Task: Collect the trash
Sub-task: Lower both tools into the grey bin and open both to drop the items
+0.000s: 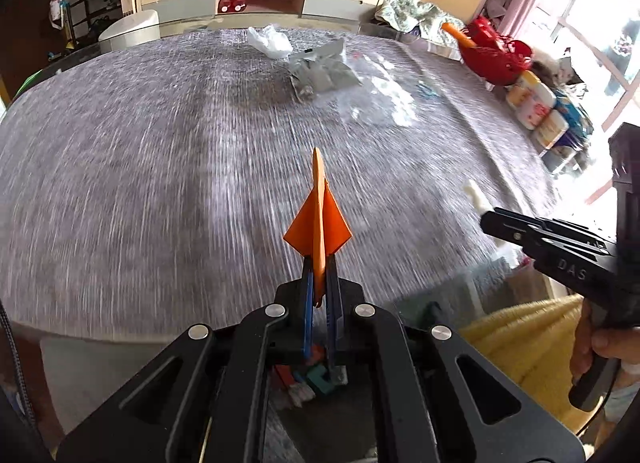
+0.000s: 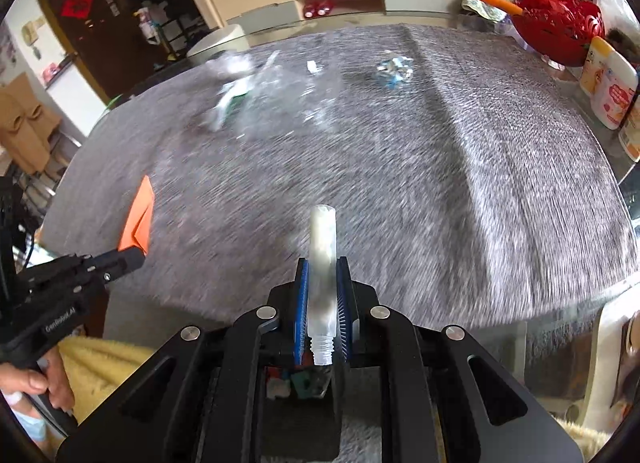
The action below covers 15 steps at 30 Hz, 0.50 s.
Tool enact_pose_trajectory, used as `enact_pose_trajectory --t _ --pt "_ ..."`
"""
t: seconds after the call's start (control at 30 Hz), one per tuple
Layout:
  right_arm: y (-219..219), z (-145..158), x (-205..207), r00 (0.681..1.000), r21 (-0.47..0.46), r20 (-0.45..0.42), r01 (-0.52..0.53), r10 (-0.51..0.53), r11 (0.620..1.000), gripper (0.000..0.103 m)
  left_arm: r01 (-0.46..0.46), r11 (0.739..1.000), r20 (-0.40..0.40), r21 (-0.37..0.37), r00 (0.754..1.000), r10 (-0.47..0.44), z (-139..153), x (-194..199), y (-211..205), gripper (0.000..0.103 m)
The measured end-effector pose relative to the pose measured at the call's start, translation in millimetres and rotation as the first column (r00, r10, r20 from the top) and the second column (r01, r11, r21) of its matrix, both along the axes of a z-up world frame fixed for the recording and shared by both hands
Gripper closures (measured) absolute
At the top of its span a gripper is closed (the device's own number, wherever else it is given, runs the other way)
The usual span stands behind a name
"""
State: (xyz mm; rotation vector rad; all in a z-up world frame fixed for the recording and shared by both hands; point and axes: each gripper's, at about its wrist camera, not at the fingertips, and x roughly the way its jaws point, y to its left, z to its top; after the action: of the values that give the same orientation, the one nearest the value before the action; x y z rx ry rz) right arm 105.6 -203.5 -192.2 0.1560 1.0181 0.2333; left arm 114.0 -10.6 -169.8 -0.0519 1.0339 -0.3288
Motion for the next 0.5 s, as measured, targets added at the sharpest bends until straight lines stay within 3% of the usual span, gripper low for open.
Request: enact_pose_trajectory --t 0.23,0.5 --pt "23 1 -42 0.998 0.009 0.005 -0.062 0.062 0.998 0.088 0.020 1.000 -0.008 -0.014 1.000 -0.020 -4 -59 0 0.099" --pt "37 -30 -77 0.995 0.031 -0.049 -0.087 0.089 0.996 0.088 0.043 0.999 -0.067 -0.006 0.997 -0.044 -37 -104 -4 0.099"
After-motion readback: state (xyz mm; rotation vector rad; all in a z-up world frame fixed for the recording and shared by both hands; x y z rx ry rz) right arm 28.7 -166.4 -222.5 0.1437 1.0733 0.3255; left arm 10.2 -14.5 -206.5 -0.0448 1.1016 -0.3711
